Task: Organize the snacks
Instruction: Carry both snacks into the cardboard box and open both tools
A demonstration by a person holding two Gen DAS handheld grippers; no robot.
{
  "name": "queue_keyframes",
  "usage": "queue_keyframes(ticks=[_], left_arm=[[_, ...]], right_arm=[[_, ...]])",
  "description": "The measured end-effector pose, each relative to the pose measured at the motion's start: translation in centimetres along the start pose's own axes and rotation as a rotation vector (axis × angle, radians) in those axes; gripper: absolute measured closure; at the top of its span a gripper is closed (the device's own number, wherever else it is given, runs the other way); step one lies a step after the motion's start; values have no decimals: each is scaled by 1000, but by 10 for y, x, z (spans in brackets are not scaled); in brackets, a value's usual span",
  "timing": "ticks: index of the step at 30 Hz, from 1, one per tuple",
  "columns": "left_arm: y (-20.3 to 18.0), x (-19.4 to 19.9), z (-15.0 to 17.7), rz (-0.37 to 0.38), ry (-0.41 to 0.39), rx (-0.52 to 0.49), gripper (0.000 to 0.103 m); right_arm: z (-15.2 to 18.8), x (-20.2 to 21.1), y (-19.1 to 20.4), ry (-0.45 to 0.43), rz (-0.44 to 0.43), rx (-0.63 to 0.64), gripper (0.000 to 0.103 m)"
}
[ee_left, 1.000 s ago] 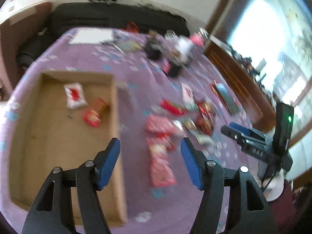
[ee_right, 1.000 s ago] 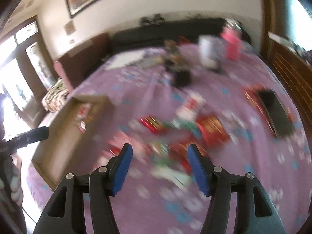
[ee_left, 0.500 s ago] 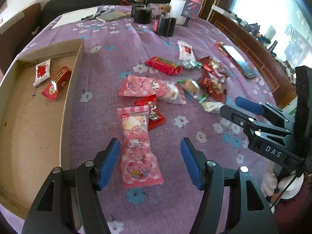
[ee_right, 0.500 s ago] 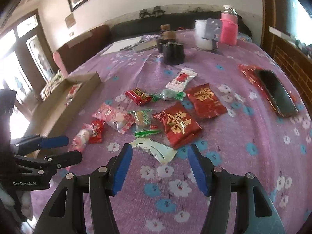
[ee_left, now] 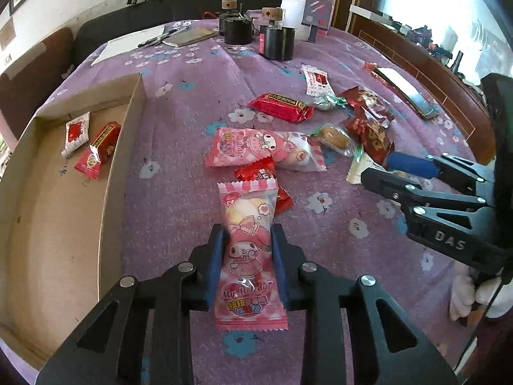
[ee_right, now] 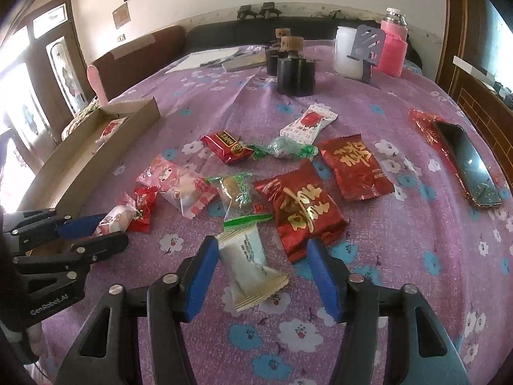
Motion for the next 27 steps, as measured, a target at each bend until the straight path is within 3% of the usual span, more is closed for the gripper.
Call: queue_keyframes(ticks=[7, 8, 9, 17, 20, 27], left_arm=[[0, 21, 7, 66, -15, 19, 77], [0, 23, 8, 74, -15, 24, 77], [0, 26, 8, 82, -17, 32, 77], [18, 55, 8, 149, -27, 100, 77], [37, 70, 4, 136, -50, 119, 77], [112, 99, -26, 8, -111, 192, 77]], right_arm=[[10, 4, 5, 21, -2, 9, 57], [11, 5, 4, 23, 0, 6, 59], [13, 6, 4, 23, 2, 2, 69], [20, 23, 11, 22, -14, -14, 70], [17, 38, 18, -1, -15, -1, 70], [-11, 71, 49, -67, -70, 38, 70]])
Point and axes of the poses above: each gripper's, at about its wrist camera, not at the fingertips, and x roughly against the way its jaws point, y to its left, z to its underside, the point moved 3 cm from there along -x, roughly the way its jaws point, and after that the axes turned 9 degrees about x, right-handed, at the moved point
